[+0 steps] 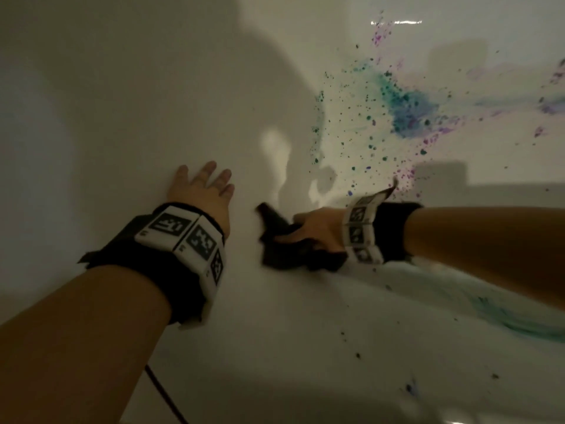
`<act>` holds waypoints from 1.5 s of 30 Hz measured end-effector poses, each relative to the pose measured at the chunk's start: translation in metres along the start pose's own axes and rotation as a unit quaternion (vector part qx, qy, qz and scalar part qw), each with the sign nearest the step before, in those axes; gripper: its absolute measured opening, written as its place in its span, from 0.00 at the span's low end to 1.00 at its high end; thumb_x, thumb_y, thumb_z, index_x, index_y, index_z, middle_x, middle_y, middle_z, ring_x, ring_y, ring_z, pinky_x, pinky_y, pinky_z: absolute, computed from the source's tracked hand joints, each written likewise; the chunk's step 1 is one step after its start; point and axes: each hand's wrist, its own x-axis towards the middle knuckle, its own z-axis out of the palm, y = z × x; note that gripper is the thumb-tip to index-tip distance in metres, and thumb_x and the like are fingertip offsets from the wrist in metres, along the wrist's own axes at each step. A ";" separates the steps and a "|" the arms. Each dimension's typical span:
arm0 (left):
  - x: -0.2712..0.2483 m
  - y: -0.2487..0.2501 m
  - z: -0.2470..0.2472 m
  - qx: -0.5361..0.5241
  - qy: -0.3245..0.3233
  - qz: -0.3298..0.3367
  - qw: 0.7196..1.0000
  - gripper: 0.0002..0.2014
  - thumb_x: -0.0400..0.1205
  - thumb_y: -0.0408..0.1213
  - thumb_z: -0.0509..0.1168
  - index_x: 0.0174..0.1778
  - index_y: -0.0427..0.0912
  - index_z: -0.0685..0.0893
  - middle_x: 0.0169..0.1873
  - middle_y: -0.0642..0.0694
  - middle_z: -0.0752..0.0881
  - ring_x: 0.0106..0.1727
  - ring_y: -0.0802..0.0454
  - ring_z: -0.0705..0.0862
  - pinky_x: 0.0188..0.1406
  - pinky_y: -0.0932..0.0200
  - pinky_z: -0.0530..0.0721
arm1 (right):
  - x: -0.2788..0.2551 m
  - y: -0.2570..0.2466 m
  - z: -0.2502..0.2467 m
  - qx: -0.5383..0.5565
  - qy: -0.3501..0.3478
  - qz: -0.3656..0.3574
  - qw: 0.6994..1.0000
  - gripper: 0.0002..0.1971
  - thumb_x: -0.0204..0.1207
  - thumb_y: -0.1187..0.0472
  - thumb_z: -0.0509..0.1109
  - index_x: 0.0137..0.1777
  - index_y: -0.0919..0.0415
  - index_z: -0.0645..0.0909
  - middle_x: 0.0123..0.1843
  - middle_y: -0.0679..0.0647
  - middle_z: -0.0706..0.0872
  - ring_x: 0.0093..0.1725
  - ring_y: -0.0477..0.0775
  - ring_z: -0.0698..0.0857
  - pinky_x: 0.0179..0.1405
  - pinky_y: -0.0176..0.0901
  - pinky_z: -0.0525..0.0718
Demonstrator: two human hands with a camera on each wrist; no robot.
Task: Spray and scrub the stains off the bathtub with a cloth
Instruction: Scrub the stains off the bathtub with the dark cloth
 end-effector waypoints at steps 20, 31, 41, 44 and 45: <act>-0.125 0.088 0.073 -0.386 0.028 0.178 0.905 0.41 0.76 0.63 0.59 0.82 0.52 0.51 0.82 0.51 0.51 0.83 0.52 0.49 0.79 0.51 0.47 | -0.326 -0.056 -0.027 0.065 -0.087 0.467 0.877 0.18 0.78 0.57 0.66 0.67 0.61 0.76 0.66 0.63 0.75 0.62 0.61 0.78 0.58 0.45 0.73; -0.125 0.100 0.088 -0.476 0.118 0.134 0.861 0.47 0.71 0.60 0.69 0.81 0.60 0.47 0.82 0.52 0.47 0.82 0.58 0.43 0.78 0.51 0.36 | -0.233 -0.088 -0.012 0.332 -0.133 0.466 0.809 0.18 0.80 0.49 0.63 0.34 0.60 0.81 0.37 0.54 0.85 0.28 0.49 0.81 0.29 0.36 0.78; -0.118 0.101 0.093 -0.507 0.148 0.121 0.840 0.60 0.67 0.58 0.73 0.81 0.49 0.34 0.82 0.52 0.43 0.82 0.58 0.42 0.78 0.48 0.36 | -0.114 -0.124 -0.077 0.251 -0.049 0.252 0.933 0.10 0.76 0.58 0.66 0.51 0.58 0.86 0.44 0.52 0.90 0.46 0.56 0.87 0.53 0.51 0.84; -0.119 0.101 0.094 -0.484 0.147 0.129 0.853 0.61 0.69 0.60 0.71 0.79 0.48 0.29 0.81 0.51 0.36 0.82 0.57 0.38 0.78 0.47 0.34 | -0.157 -0.100 -0.083 0.240 -0.029 0.309 0.920 0.08 0.75 0.59 0.67 0.36 0.49 0.83 0.35 0.46 0.88 0.41 0.51 0.88 0.52 0.50 0.85; -0.119 0.101 0.094 -0.482 0.146 0.132 0.854 0.61 0.69 0.60 0.71 0.79 0.48 0.29 0.81 0.51 0.35 0.82 0.57 0.38 0.78 0.46 0.34 | -0.173 -0.100 -0.082 0.217 -0.036 0.303 0.927 0.10 0.76 0.62 0.67 0.36 0.47 0.80 0.39 0.46 0.87 0.46 0.52 0.87 0.56 0.50 0.83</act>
